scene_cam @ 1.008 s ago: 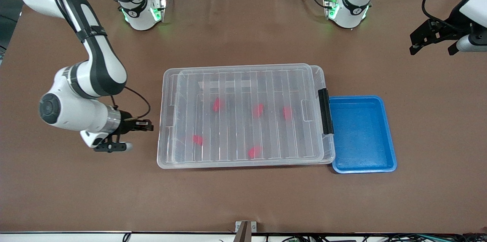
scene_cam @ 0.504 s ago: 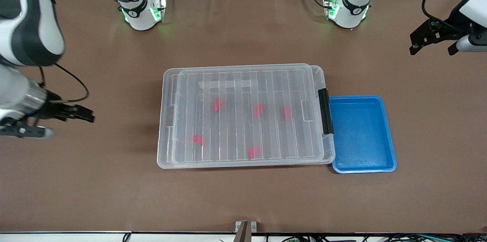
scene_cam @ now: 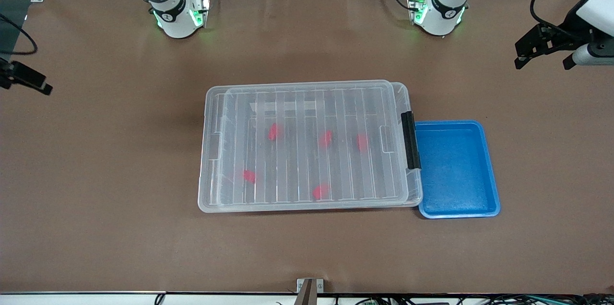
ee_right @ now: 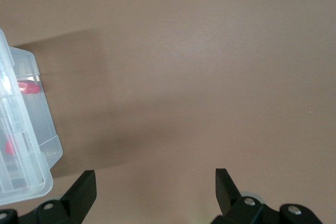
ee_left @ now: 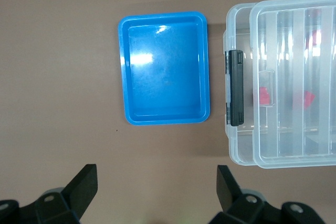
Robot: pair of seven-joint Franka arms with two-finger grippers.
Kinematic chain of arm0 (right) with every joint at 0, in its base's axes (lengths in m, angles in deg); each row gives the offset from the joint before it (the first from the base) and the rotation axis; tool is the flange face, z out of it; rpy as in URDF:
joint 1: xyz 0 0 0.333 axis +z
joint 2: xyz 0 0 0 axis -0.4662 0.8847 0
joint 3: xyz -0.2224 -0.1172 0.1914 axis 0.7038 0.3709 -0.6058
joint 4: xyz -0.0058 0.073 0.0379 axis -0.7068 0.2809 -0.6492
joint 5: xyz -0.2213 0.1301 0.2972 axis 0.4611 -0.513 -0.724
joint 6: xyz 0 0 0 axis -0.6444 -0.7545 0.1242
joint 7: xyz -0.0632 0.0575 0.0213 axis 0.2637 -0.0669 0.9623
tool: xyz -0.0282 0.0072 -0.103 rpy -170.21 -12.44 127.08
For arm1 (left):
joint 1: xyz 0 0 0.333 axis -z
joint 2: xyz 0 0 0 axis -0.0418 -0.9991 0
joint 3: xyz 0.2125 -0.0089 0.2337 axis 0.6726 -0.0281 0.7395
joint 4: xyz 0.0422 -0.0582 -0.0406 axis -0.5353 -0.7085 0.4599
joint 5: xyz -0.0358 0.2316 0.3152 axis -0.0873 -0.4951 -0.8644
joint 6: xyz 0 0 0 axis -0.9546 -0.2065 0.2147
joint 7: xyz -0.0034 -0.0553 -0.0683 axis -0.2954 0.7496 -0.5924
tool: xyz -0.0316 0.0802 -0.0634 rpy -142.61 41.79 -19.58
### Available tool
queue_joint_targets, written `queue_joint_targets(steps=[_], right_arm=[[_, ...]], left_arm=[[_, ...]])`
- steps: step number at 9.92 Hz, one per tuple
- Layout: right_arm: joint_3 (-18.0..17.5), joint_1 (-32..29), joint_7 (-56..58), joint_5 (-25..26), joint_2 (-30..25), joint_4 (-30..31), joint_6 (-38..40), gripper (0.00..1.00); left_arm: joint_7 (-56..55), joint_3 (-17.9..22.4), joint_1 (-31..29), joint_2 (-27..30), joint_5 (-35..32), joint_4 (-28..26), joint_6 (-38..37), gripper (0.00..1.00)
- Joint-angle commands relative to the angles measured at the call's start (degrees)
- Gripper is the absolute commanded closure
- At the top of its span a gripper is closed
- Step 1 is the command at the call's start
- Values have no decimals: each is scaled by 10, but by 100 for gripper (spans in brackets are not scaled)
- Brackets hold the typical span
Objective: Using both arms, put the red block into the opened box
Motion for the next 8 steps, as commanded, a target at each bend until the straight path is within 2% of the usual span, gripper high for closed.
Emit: queue_joint_targets(steps=[1,3,8], right_arm=[[-1,-3,7,8,16,-55,36,0],[2,-6,9,5,16,-52,59,0],[2,-8,8,0,16,-52,53,0]], left_arm=[[24,1,0,0,-2,-20,5,0],[38,4,-1,0,-2,-19,5,0],[38,6,0,-6,-11,-14,4,0]])
